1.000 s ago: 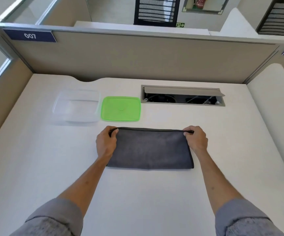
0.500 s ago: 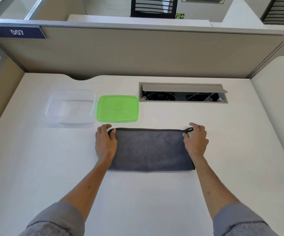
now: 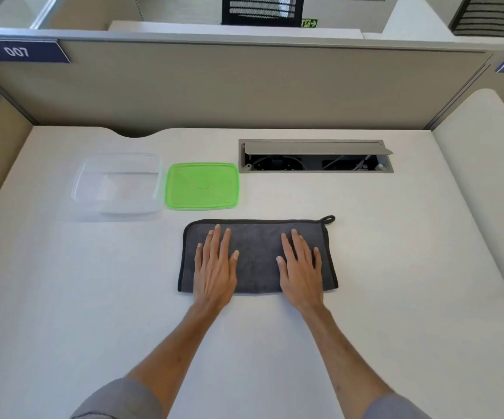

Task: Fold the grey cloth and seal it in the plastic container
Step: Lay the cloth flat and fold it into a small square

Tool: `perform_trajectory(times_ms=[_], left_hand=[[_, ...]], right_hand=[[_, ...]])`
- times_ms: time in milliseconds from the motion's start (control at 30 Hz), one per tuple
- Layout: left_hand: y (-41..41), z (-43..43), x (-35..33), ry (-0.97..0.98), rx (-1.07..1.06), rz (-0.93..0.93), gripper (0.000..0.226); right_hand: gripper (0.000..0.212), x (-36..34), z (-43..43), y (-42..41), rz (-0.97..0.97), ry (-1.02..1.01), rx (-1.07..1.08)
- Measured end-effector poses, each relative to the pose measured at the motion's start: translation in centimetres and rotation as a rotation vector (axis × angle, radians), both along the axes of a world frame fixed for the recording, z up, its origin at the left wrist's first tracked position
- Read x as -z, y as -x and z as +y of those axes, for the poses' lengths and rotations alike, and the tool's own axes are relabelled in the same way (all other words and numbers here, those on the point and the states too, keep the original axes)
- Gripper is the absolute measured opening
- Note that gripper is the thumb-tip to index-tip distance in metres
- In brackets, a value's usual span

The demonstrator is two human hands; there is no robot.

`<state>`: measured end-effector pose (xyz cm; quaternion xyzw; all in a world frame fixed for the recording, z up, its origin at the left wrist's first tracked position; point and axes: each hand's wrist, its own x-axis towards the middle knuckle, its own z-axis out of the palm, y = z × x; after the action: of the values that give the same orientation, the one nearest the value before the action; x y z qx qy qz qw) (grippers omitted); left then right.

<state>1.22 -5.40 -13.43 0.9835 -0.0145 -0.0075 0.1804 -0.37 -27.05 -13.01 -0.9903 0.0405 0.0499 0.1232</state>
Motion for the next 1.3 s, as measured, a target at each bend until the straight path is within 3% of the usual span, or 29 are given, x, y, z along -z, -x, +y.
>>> perform_trajectory(times_ms=[300, 467, 567, 733, 833, 1000, 1100, 1300], left_hand=[[2.4, 4.3, 0.7, -0.041, 0.030, 0.020, 0.071], [2.6, 3.7, 0.1, -0.030, 0.053, 0.008, 0.067], [3.1, 2.2, -0.3, -0.012, 0.151, -0.011, 0.065], [4.5, 0.2, 0.1, -0.070, 0.374, 0.057, 0.066], [4.8, -0.1, 0.2, -0.077, 0.371, 0.095, 0.065], [4.2, -0.1, -0.1, -0.066, 0.437, 0.114, 0.063], [3.3, -0.3, -1.0, 0.118, 0.406, 0.167, 0.059], [0.4, -0.6, -4.9, 0.746, 0.113, 0.330, 0.051]], right_hand=[[0.059, -1.3, -3.6, 4.0, -0.061, -0.120, 0.437], [0.042, -2.5, -3.7, 4.6, 0.004, -0.197, 0.664], [0.038, -3.4, -3.8, 4.2, 0.095, -0.313, 0.778], [0.052, -3.9, -4.9, 3.5, 0.200, -0.586, 0.978], [0.031, -4.0, -5.2, 3.3, 0.146, -0.770, 1.042], [0.024, -5.2, -2.9, 3.3, 0.035, -0.883, 0.931], [0.019, -6.3, -0.4, 2.8, -0.051, -0.828, 0.820], [0.026, -8.4, 5.7, 2.3, -0.216, -0.571, 0.542]])
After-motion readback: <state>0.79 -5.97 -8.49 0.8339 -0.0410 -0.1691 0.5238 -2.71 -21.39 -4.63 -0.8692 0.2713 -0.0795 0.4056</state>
